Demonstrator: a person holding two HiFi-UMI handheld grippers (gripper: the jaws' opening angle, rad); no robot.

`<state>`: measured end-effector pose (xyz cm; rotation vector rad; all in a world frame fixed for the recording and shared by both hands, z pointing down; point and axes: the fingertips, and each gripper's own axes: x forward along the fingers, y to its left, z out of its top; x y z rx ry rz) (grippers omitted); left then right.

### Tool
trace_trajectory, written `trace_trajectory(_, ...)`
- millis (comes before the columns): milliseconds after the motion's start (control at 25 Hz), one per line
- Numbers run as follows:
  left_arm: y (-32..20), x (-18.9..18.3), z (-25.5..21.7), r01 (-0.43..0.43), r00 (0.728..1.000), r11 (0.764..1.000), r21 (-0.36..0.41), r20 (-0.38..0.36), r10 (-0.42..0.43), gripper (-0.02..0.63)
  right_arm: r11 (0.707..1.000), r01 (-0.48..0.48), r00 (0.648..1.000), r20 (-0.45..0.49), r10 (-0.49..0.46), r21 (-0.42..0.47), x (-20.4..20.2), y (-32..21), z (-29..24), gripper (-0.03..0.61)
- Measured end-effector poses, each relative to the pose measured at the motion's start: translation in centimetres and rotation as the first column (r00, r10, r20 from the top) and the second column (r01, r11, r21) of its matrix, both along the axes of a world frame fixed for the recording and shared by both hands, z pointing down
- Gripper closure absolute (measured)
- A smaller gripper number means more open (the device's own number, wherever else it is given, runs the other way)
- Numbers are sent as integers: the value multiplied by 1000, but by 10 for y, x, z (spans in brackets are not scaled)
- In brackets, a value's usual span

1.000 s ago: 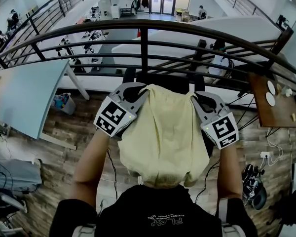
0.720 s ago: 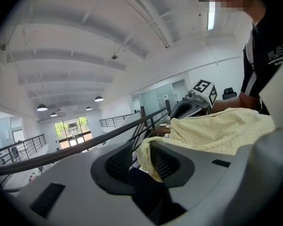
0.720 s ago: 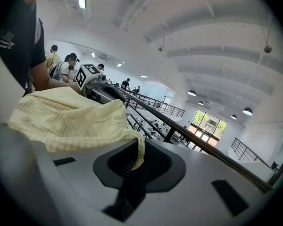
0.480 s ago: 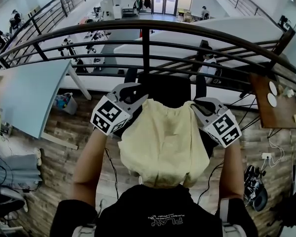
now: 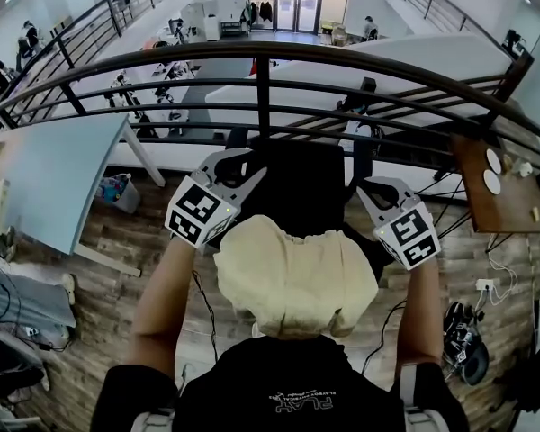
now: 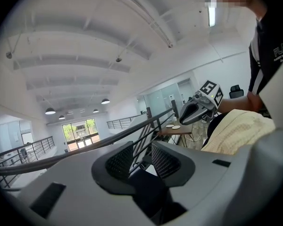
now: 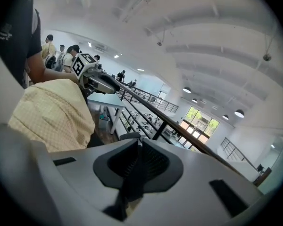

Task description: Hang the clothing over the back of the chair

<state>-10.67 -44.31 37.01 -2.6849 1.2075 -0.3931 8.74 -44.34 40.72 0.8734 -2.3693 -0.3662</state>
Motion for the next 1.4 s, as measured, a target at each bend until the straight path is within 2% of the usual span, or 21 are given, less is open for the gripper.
trace_trajectory(120,0,1,-5,10,1000,1000,22,14,-10,480,998,-38,998,51,36,50,-3,-5,-15,545)
trace_trajectory(280,3,6,-14,33,998,995,92,50,-38,498,987,-77,987,149,56,143,-4,-7,-42,546)
trace_trajectory(440,8,8,-26,51,998,991,122,24,-54,515,971,-112,972,228,63,212,-6,-3,-62,546)
trace_trajectory(720,12,3,-44,83,997,984,157,-15,-82,532,956,-137,956,286,59,259,-9,3,-81,546)
trace_trajectory(960,13,0,-50,103,994,978,182,-43,-97,558,931,-201,924,374,77,305,1,2,-99,549)
trace_trajectory(1120,13,-1,-56,123,992,971,203,-60,-113,595,923,-208,923,378,75,325,2,3,-104,558)
trace_trajectory(1400,16,3,-62,129,990,970,205,-82,-114,600,920,-223,910,406,79,322,11,3,-107,560)
